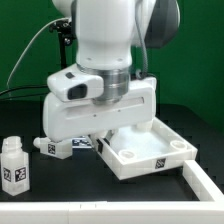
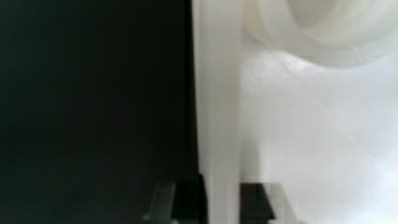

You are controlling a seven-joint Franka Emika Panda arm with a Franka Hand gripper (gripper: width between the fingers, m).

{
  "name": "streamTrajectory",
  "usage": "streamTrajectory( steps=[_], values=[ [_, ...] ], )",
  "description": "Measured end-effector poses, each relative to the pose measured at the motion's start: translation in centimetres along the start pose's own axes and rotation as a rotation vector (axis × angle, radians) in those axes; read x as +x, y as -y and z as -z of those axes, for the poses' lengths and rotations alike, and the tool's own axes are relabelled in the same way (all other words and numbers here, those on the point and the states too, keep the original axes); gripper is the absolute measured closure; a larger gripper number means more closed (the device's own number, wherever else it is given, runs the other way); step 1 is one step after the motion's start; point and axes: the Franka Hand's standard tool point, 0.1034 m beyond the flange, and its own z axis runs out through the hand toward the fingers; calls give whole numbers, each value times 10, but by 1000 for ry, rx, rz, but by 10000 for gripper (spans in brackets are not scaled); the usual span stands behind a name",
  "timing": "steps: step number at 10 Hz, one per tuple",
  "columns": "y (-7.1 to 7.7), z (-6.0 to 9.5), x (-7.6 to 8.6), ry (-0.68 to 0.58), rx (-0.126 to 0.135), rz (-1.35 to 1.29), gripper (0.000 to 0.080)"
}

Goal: Assemble square table

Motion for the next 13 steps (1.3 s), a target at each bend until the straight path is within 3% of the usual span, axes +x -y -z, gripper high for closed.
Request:
streamTrajectory(
  steps=[1,3,4,7,8,9,11,13],
  values=[
    [-7,20,1,3,43,-47,748],
    [-13,50,6,-38,34,-58,748],
    [-21,46,9,-54,23,-42,748],
    [-20,38,8,-41,27,-51,748],
    [-22,23,15,-27,24,-142,748],
    [-26,-2,19,11,32,-196,748],
    [-40,-5,27,37,40,-235,748],
    [-38,-7,27,40,40,-233,748]
  ],
)
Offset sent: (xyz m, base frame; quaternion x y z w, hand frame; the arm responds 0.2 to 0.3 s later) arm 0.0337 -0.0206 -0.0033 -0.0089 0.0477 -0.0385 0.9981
